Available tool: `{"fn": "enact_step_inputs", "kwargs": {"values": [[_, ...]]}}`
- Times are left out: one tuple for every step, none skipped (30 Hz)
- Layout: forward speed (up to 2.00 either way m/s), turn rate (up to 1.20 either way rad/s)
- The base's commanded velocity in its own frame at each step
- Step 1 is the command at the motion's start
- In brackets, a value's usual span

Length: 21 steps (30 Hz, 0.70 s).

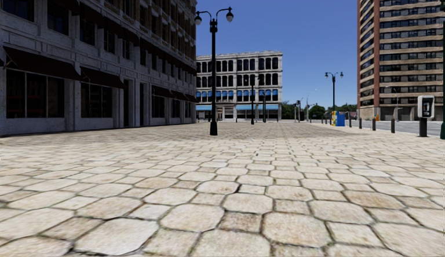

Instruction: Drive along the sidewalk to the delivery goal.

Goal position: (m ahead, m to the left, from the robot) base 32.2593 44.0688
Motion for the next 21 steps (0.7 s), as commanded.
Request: {"fn": "enact_step_inputs", "kwargs": {"values": [[1.76,0.37],[1.75,0.43],[1.75,0.43],[1.75,0.48],[1.75,0.50],[1.75,0.50],[1.75,0.50],[1.75,0.50],[1.75,0.50],[1.75,0.50],[1.75,0.50],[1.75,0.50],[1.75,0.50],[1.75,0.50],[1.75,0.50],[1.75,0.51],[1.75,0.51],[1.75,0.51],[1.75,0.51],[1.75,0.51],[1.75,0.51]]}}
